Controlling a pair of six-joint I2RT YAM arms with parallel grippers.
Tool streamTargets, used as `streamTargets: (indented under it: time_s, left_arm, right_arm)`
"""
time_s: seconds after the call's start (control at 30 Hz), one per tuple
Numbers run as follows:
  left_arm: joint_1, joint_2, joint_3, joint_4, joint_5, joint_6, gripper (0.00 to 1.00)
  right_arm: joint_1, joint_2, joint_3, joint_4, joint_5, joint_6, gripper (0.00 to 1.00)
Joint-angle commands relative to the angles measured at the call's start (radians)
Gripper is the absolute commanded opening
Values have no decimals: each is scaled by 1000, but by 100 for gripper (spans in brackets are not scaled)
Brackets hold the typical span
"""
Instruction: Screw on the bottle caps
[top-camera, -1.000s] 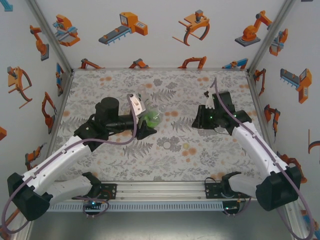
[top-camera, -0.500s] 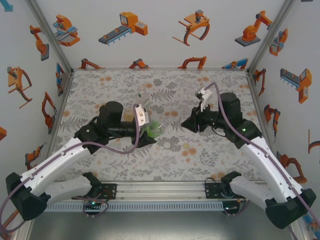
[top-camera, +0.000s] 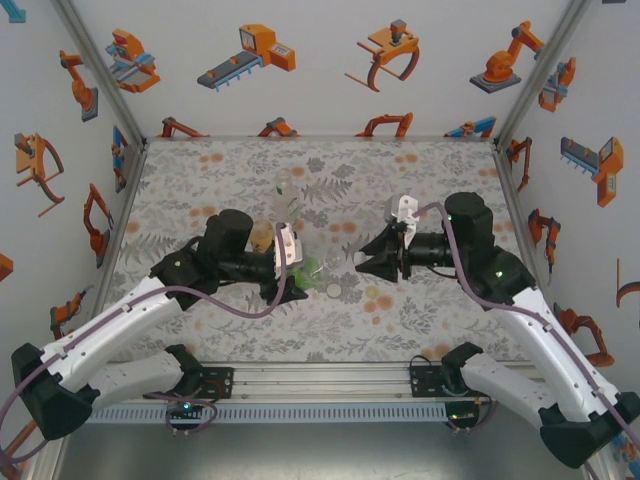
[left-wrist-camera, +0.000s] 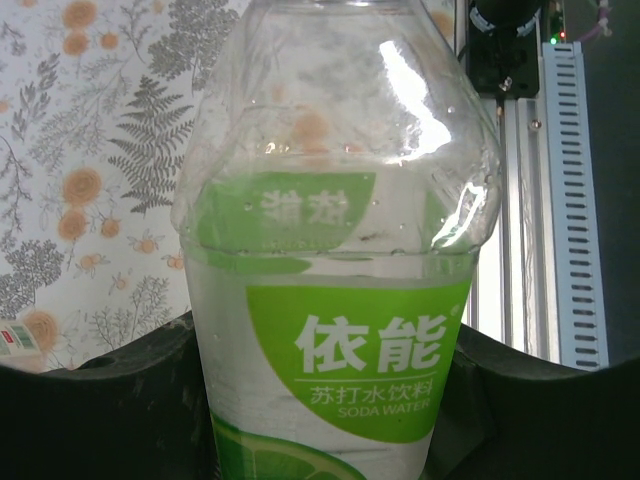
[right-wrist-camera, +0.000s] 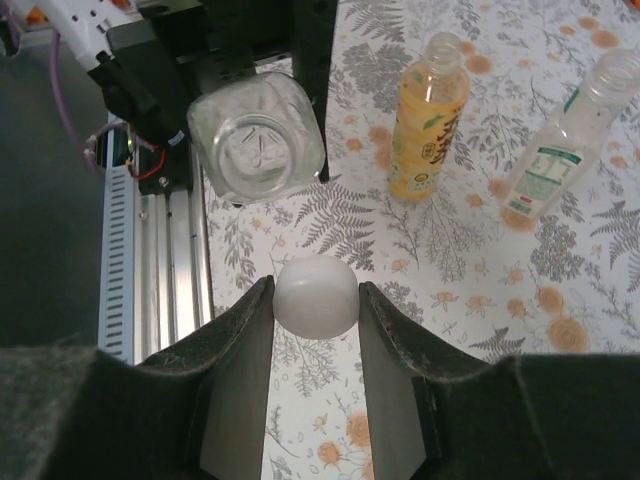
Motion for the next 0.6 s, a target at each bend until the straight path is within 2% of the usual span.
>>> streamTargets:
  time_s: [0.0, 0.57]
  left_arm:
    - [-10, 2, 38, -48, -5, 48, 0]
    - [-37, 33, 129, -199, 19, 101, 0]
  right_arm:
    - [14, -22, 35, -23, -71, -106, 4]
    - [99, 21, 53, 12, -108, -146, 2]
